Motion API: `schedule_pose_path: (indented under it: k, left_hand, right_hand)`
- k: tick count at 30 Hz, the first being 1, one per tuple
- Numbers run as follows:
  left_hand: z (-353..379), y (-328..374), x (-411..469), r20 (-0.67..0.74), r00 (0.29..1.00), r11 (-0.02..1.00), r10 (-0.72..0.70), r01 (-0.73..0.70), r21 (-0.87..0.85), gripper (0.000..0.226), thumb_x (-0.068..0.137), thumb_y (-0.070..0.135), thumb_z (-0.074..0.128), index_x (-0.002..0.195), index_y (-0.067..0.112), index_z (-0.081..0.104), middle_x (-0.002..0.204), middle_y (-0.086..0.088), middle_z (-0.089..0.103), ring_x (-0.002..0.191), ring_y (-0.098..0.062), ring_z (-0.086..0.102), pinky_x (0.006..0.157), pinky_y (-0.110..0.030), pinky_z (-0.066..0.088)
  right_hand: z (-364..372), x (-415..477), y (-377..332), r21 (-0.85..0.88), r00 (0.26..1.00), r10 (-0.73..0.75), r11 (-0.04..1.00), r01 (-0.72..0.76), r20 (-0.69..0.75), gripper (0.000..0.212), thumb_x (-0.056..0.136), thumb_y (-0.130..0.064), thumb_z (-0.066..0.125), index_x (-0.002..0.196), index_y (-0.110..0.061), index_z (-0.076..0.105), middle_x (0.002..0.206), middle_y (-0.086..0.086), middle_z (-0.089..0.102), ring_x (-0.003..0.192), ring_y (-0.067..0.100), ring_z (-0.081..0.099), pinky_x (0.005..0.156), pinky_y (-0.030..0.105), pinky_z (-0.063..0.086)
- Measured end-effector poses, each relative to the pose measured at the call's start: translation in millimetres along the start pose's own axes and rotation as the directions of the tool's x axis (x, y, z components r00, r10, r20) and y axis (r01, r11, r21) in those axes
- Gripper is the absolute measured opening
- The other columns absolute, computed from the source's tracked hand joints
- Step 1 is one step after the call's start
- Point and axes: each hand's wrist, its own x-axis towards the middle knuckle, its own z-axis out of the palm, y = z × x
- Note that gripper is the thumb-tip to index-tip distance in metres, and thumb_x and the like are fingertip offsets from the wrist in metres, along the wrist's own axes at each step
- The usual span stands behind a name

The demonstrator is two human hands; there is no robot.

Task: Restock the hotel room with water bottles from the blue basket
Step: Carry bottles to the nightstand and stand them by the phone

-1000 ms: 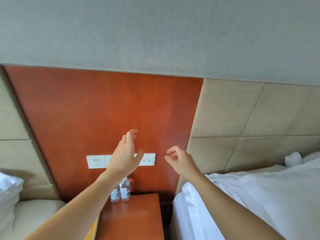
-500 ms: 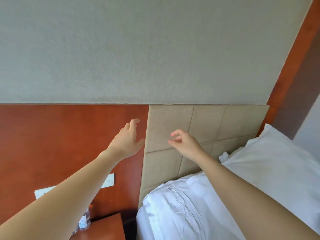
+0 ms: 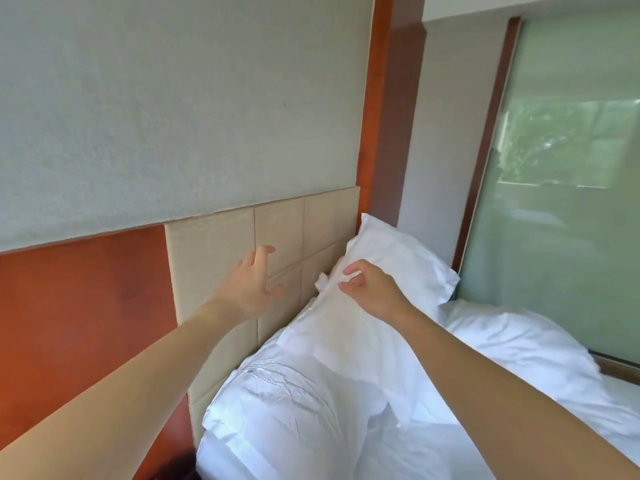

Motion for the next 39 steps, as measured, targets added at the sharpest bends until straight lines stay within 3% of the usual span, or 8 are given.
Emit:
schedule_pose_path:
  k: [5,10,17,20,22,29,35,39]
  left_hand:
    - [44,77,-1,0.076,0.980,0.975,0.186,-0.175,-0.138,0.060,0.090,0.024,0.063,0.140,0.013,0.031,0.137,-0.011,0.043,0.116,-0.031,0.052,0.088,-0.038,0.043]
    - [90,176,-12,0.166,0.892,0.894,0.421,-0.377,-0.244,0.068,0.092,0.030,0.061,0.147,0.020,0.023,0.144,-0.009,0.039,0.124,-0.029,0.050,0.094,-0.040,0.044]
    - [141,336,-56,0.262,0.706,0.743,0.658,-0.551,-0.379,0.071,0.093,0.033,0.060,0.151,0.019,0.022,0.149,-0.009,0.038,0.132,-0.029,0.042,0.104,-0.038,0.038]
    - [160,413,-94,0.270,0.594,0.643,0.758,-0.609,-0.464,0.073,0.093,0.034,0.058,0.153,0.022,0.017,0.152,-0.008,0.034,0.132,-0.029,0.043,0.104,-0.039,0.039]
    - [168,460,-123,0.259,0.529,0.578,0.808,-0.625,-0.525,0.074,0.093,0.034,0.057,0.154,0.023,0.015,0.154,-0.008,0.031,0.131,-0.029,0.045,0.103,-0.041,0.040]
    - [189,607,-230,0.208,0.328,0.383,0.921,-0.676,-0.630,0.076,0.095,0.037,0.056,0.153,0.027,0.009,0.156,-0.004,0.026,0.124,-0.027,0.052,0.099,-0.045,0.046]
    - [203,692,-297,0.200,0.242,0.313,0.950,-0.689,-0.654,0.075,0.094,0.039,0.055,0.152,0.031,0.008,0.150,-0.003,0.032,0.102,-0.022,0.061,0.084,-0.042,0.054]
    - [208,732,-330,0.172,0.200,0.264,0.965,-0.718,-0.644,0.075,0.094,0.041,0.056,0.151,0.030,0.009,0.141,-0.003,0.039,0.082,-0.018,0.062,0.070,-0.037,0.055]
  right_hand:
    - [-65,-73,33,-0.026,0.969,0.162,0.985,-0.170,-0.184,0.021,0.090,-0.028,0.069,0.106,-0.022,0.056,0.086,-0.005,0.064,0.074,0.010,0.059,0.054,0.006,0.038]
    - [-147,-159,58,-0.107,0.884,0.277,0.935,-0.338,-0.377,0.030,0.090,-0.026,0.068,0.116,-0.016,0.058,0.084,-0.005,0.062,0.083,0.012,0.058,0.064,0.015,0.037]
    - [-263,-306,88,-0.137,0.670,0.449,0.763,-0.632,-0.591,0.037,0.092,-0.030,0.063,0.125,-0.018,0.054,0.089,-0.007,0.064,0.086,0.013,0.055,0.059,0.011,0.037]
    - [-306,-384,91,-0.109,0.562,0.479,0.688,-0.718,-0.675,0.039,0.092,-0.029,0.063,0.128,-0.017,0.052,0.098,-0.002,0.064,0.095,0.018,0.059,0.074,0.024,0.046]
    - [-331,-432,91,-0.067,0.486,0.498,0.646,-0.761,-0.718,0.038,0.093,-0.029,0.063,0.128,-0.019,0.052,0.101,-0.003,0.061,0.097,0.017,0.059,0.072,0.024,0.046]
    - [-409,-581,95,0.031,0.286,0.504,0.532,-0.846,-0.815,0.035,0.094,-0.032,0.062,0.126,-0.022,0.051,0.106,-0.002,0.068,0.092,0.016,0.062,0.067,0.021,0.046]
    - [-453,-672,99,0.080,0.177,0.479,0.469,-0.879,-0.860,0.034,0.095,-0.030,0.061,0.126,-0.022,0.051,0.091,-0.009,0.065,0.087,0.013,0.062,0.067,0.020,0.046]
    - [-473,-716,102,0.104,0.129,0.461,0.447,-0.889,-0.878,0.036,0.094,-0.031,0.061,0.128,-0.022,0.052,0.106,-0.005,0.066,0.090,0.012,0.058,0.062,0.014,0.040]
